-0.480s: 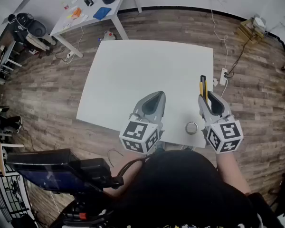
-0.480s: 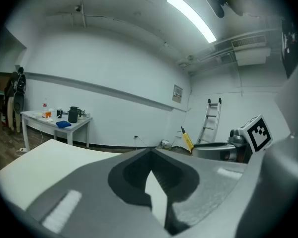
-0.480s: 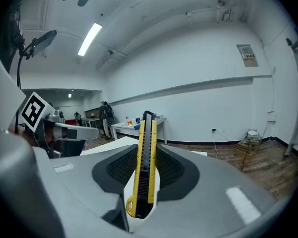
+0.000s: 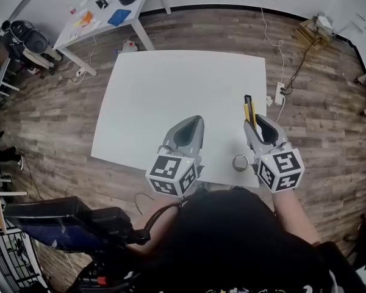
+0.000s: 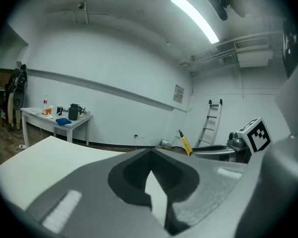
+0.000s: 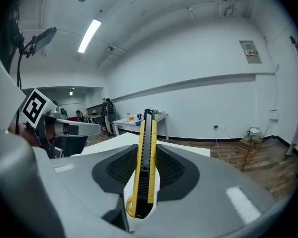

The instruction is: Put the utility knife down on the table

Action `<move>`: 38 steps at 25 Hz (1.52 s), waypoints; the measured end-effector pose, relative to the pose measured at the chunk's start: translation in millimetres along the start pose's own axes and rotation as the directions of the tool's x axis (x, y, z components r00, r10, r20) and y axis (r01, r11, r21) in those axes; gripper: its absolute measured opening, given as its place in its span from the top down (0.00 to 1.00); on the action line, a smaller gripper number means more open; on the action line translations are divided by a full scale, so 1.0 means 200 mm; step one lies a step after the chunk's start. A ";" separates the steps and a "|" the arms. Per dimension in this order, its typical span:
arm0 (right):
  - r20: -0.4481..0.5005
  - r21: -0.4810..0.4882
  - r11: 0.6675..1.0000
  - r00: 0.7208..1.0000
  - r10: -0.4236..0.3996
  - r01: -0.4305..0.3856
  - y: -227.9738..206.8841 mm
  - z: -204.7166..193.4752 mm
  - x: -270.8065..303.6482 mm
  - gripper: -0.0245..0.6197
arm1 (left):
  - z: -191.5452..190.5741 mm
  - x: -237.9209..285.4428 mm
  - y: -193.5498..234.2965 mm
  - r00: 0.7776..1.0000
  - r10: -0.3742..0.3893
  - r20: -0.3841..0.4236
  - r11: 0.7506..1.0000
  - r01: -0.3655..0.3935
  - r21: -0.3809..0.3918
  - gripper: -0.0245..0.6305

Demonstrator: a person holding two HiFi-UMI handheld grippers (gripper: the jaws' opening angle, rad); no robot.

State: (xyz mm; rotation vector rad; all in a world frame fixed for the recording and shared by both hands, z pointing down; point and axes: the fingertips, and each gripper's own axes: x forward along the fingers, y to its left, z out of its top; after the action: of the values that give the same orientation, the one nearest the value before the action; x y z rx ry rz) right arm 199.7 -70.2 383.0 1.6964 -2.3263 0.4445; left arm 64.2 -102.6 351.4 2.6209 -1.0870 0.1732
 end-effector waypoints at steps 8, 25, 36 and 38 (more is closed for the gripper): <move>-0.139 -0.078 0.989 0.984 0.111 -0.123 0.13 -0.18 0.24 0.75 | -0.04 -0.01 0.13 0.998 0.061 -0.009 0.997 -0.061 -0.046 0.96; -0.495 -0.176 0.918 0.838 0.230 -0.356 0.51 -0.81 0.86 0.75 | -0.35 -0.26 0.58 0.968 0.243 -0.069 0.949 -0.251 -0.188 0.96; -0.611 -0.235 0.870 0.762 0.215 -0.433 0.62 -0.94 0.99 0.75 | -0.42 -0.32 0.76 0.958 0.272 -0.087 0.932 -0.284 -0.224 0.96; -0.619 -0.239 0.867 0.756 0.210 -0.436 0.62 -0.95 1.00 0.75 | -0.42 -0.32 0.78 0.959 0.270 -0.088 0.933 -0.283 -0.221 0.96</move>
State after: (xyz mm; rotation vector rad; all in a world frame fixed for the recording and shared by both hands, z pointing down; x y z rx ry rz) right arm 20.8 -141.0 617.7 0.8109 -2.0609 0.4616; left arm -90.4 -137.3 452.9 2.2369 -1.3653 0.1680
